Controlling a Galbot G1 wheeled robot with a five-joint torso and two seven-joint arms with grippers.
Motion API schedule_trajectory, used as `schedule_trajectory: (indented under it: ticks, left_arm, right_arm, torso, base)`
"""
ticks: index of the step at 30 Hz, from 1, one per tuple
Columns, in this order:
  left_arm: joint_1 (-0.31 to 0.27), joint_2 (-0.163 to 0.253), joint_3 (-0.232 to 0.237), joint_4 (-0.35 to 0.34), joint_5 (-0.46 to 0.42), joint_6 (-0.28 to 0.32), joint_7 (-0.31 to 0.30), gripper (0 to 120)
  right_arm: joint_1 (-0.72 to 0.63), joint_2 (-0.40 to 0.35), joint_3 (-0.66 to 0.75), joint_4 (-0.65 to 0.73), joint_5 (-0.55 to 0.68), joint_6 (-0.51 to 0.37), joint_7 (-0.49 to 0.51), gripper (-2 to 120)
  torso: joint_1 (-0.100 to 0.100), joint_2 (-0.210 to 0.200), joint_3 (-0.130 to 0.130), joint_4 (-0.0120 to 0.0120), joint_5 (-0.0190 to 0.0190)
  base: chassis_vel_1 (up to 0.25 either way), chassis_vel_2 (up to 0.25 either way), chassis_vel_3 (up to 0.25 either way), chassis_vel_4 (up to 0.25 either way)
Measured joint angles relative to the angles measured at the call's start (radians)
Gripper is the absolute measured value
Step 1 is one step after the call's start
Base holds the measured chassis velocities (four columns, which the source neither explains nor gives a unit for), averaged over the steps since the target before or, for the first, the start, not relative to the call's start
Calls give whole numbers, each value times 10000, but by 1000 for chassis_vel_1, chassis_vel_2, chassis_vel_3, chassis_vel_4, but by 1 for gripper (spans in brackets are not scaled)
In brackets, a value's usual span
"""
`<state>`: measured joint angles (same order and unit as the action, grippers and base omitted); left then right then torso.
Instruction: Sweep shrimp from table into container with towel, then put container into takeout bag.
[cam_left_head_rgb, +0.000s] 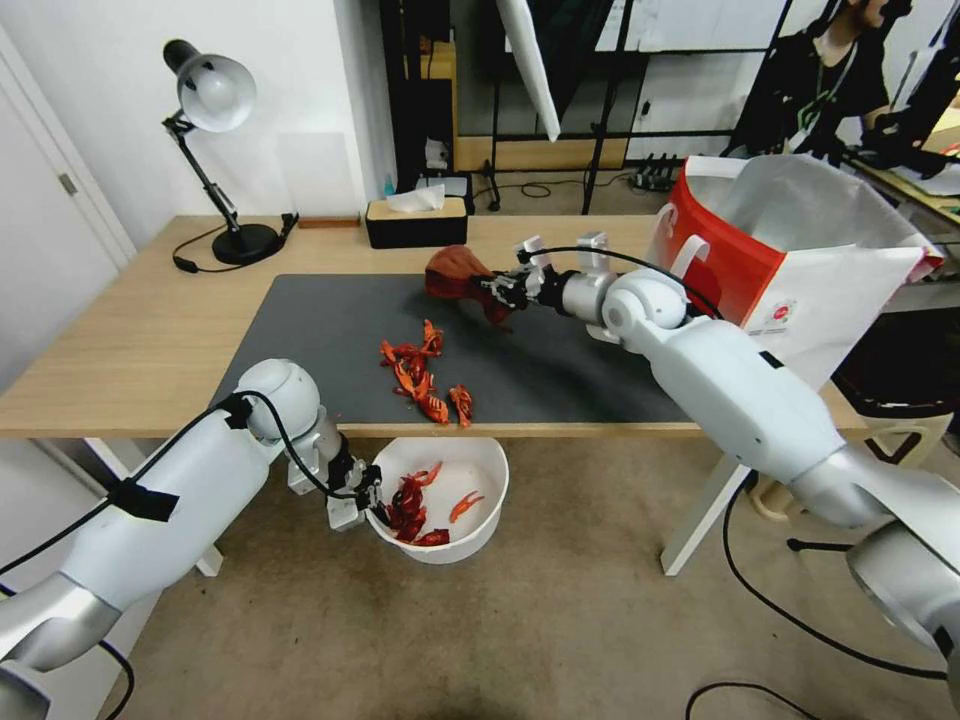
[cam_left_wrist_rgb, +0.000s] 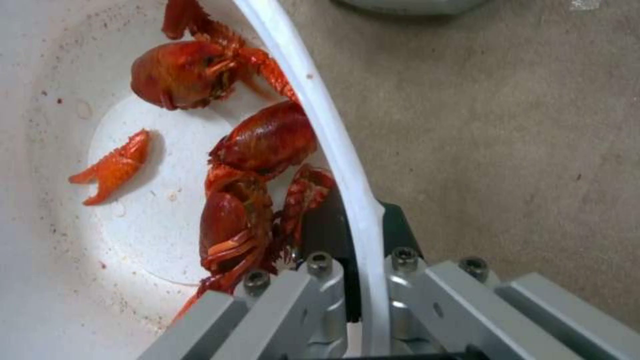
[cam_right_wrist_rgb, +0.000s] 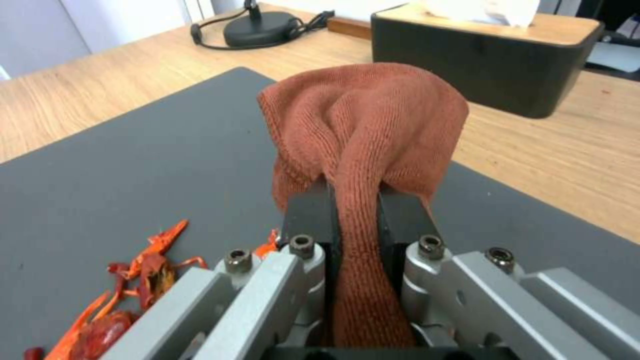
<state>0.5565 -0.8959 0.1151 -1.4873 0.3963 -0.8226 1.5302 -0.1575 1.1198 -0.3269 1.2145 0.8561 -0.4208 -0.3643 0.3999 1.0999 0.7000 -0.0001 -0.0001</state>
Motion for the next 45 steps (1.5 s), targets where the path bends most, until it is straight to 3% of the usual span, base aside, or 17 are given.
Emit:
schedule_trajectory:
  ticks: [19, 26, 45]
  left_arm:
    - [-218, 234, -25, 133, 0, 0, 0, 0]
    - [-312, 463, -150, -152, -93, 0, 0, 0]
    - [-280, 450, -229, -283, -214, 0, 0, 0]
  right_arm:
    - [230, 545, -628, -1022, -783, 129, -200, 8]
    - [186, 1040, -816, -1572, -1223, 194, -311, 8]
    - [-31, 722, -1351, -1053, -1324, 108, -451, 8]
  torso:
    - [0, 0, 1, 0, 1]
    - [0, 0, 1, 3, 0]
    - [0, 2, 0, 1, 1]
  base:
    - [0, 0, 0, 0]
    - [0, 0, 0, 0]
    - [0, 0, 0, 0]
